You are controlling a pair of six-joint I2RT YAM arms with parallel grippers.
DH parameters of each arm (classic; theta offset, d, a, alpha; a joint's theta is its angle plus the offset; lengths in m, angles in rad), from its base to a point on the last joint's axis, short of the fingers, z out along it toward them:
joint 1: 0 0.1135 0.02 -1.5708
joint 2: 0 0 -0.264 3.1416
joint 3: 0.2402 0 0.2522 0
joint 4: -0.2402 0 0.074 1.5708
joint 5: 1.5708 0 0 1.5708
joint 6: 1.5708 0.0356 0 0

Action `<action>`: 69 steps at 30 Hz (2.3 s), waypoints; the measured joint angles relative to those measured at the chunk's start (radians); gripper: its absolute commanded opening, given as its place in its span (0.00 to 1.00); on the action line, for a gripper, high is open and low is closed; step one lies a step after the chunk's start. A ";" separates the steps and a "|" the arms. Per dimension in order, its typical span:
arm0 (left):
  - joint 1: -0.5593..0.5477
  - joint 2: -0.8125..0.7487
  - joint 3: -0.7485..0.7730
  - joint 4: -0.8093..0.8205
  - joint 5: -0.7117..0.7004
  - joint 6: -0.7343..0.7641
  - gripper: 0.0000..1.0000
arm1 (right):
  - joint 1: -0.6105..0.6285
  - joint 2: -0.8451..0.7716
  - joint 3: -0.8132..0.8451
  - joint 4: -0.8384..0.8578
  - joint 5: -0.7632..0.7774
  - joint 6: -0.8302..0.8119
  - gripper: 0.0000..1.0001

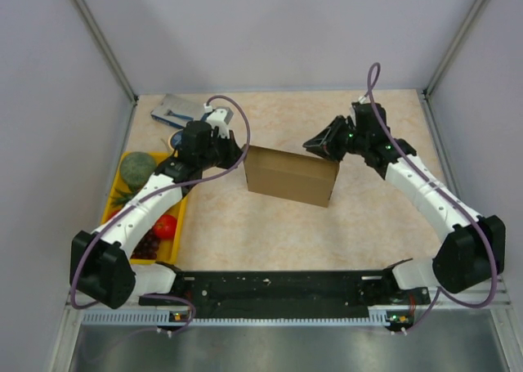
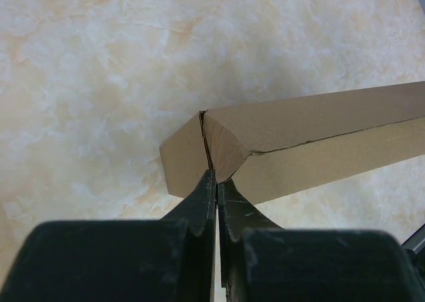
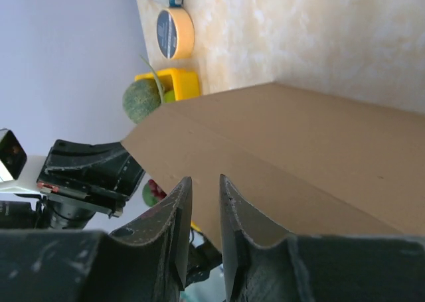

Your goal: Fold the paper box

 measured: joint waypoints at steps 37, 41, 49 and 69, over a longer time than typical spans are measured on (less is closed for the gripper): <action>0.222 0.011 0.129 -0.091 0.441 -0.282 0.22 | -0.031 -0.089 -0.309 0.357 -0.217 0.056 0.23; 0.177 -0.025 0.100 -0.093 0.356 -0.267 0.09 | -0.031 -0.087 -0.302 0.351 -0.219 0.050 0.23; 0.111 -0.079 0.071 -0.145 0.066 -0.199 0.00 | -0.031 -0.087 -0.301 0.347 -0.224 0.044 0.23; -0.032 -0.006 0.074 -0.204 -0.133 -0.142 0.00 | -0.031 -0.087 -0.301 0.347 -0.231 0.037 0.22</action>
